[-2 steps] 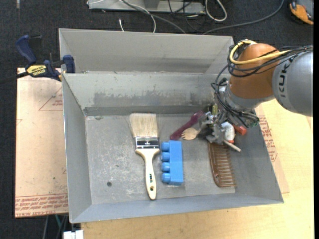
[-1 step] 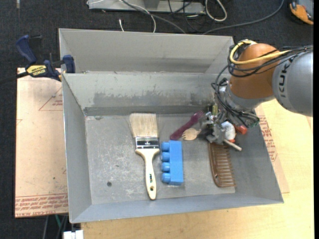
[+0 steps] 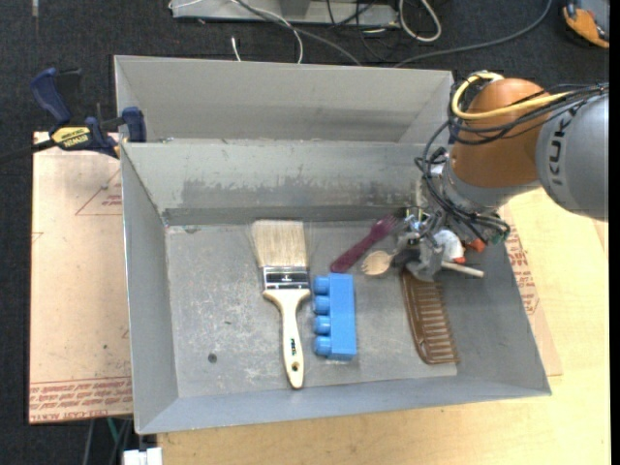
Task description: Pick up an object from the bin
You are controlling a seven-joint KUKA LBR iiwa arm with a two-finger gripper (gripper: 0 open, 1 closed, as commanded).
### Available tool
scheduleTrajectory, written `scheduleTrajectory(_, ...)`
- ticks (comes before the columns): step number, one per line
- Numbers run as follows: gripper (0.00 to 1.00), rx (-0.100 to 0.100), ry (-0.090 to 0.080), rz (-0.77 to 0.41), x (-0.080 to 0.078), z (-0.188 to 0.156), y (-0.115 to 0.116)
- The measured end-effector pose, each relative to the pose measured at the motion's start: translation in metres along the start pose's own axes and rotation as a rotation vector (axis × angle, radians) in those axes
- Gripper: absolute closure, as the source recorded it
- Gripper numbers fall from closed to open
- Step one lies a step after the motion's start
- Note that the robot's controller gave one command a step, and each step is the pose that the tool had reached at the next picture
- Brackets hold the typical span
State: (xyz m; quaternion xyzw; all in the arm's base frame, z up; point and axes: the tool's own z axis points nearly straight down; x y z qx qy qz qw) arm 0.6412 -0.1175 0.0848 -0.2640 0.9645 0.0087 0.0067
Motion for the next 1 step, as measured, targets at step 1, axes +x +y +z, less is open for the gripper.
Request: scheduleTrajectory(1, 1.00, -0.001, -0.001, 0.002, -0.0009, -0.0419, 0.0008)
